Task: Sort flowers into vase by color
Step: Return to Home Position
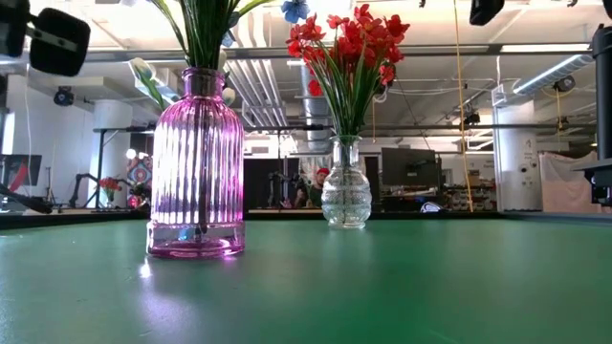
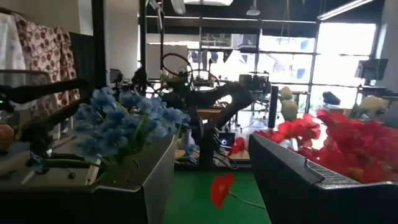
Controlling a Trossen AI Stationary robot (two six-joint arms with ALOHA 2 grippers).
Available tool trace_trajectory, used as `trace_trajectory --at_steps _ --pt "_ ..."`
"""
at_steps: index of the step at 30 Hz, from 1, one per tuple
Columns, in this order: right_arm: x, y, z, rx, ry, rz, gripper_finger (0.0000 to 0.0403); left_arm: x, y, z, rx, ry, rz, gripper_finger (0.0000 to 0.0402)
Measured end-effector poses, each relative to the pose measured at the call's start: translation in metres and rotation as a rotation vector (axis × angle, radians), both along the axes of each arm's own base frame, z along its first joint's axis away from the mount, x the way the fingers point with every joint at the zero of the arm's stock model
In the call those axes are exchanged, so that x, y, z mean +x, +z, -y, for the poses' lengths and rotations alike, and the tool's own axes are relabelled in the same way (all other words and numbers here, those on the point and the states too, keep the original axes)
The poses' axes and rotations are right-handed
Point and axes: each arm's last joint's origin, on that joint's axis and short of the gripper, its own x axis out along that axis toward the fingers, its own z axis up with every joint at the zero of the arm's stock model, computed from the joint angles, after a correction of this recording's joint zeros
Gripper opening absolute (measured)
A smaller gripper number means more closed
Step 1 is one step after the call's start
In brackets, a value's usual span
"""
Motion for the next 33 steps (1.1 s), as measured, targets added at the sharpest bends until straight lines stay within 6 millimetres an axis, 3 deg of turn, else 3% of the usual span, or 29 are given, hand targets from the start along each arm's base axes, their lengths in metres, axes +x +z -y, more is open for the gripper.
trace_trajectory --at_steps 6,10,17,23,29,33 --pt "-0.006 -0.012 0.01 0.014 -0.043 -0.007 0.0199 -0.006 -0.009 -0.01 -0.03 0.02 0.055 0.0" --pt "-0.016 -0.022 0.017 0.036 -0.065 0.009 0.0199 -0.011 -0.004 -0.017 -0.029 0.032 0.134 0.0" --pt "-0.05 -0.034 0.032 0.105 -0.121 0.148 0.0199 -0.017 0.005 -0.033 0.024 0.174 0.27 0.0" --pt "-0.065 -0.053 0.041 0.135 -0.167 0.217 0.0198 -0.021 0.006 -0.044 0.017 0.263 0.312 0.0" --pt "-0.072 -0.077 0.044 0.169 -0.182 0.237 0.0198 -0.019 -0.009 -0.051 -0.005 0.422 0.319 0.0" --pt "-0.075 -0.079 0.044 0.181 -0.181 0.229 0.0198 -0.015 -0.023 -0.051 0.001 0.489 0.313 0.0"
